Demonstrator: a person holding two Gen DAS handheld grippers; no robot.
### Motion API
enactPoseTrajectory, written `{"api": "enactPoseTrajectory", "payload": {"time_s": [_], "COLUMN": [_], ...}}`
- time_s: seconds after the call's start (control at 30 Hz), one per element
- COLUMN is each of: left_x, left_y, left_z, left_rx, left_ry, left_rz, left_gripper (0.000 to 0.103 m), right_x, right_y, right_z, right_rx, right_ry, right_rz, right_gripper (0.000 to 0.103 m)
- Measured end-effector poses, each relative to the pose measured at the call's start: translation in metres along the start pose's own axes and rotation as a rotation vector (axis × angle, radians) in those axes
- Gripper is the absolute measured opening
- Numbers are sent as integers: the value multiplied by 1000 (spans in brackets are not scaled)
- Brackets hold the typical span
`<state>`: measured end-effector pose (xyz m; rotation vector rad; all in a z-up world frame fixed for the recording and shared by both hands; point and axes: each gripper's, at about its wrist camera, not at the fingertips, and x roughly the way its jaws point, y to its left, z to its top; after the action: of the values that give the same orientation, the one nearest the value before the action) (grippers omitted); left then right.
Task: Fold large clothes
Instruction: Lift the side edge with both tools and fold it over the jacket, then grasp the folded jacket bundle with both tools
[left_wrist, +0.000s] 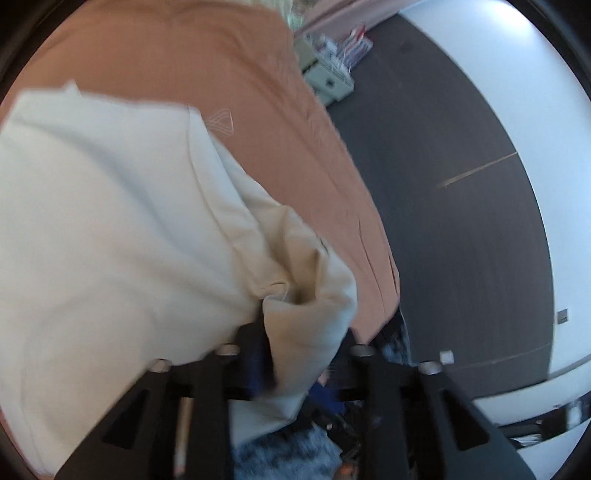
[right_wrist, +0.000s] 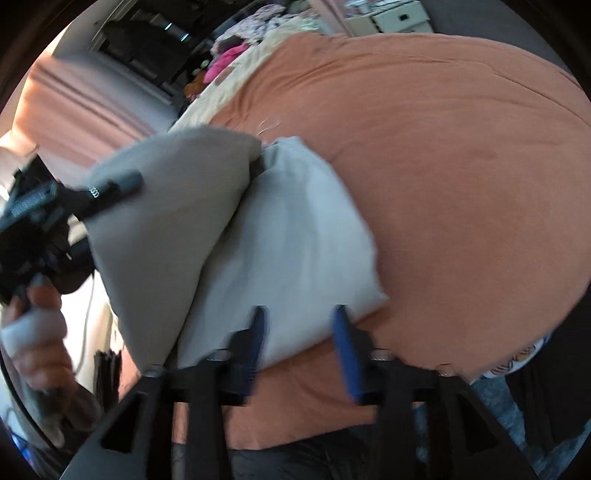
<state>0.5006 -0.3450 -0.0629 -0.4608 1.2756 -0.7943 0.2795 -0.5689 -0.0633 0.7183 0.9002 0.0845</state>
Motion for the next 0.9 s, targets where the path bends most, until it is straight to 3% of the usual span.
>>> {"api": "enactPoseTrajectory", "payload": {"time_s": [0.07,0.17,0.23,0.33,0.6,0.7,0.77,0.9], "left_x": [4,-18,-34,-61,-145,-157,-161,-154], "left_y": [-2,-9,-5,12,107,139,161,188], "left_z": [-1,-5,-2,3,-20,-33,-44,-61], "left_rx": [-26,36,47,17,-69,-111,-148,-207], "left_ry": [54,-2,-38,-91,-234,-258,-256,-243], "left_rz": [-49,-19,2,71,278,350,379,381], "left_gripper": [63,69,69,69,69,70,69,69], "right_x": [-4,-2,3,15,63,75,84,67], "right_y": [-6,-7,-5,2,1,2,3,11], "right_z": [1,4,10,13,32,39,43,43], "right_rx": [24,45,44,29,67,68,59,3], "right_ry": [-10,-9,-5,6,52,73,91,45], "right_rz": [24,65,96,122,71,68,76,98], "right_gripper": [63,64,68,81,81,53,20,11]}}
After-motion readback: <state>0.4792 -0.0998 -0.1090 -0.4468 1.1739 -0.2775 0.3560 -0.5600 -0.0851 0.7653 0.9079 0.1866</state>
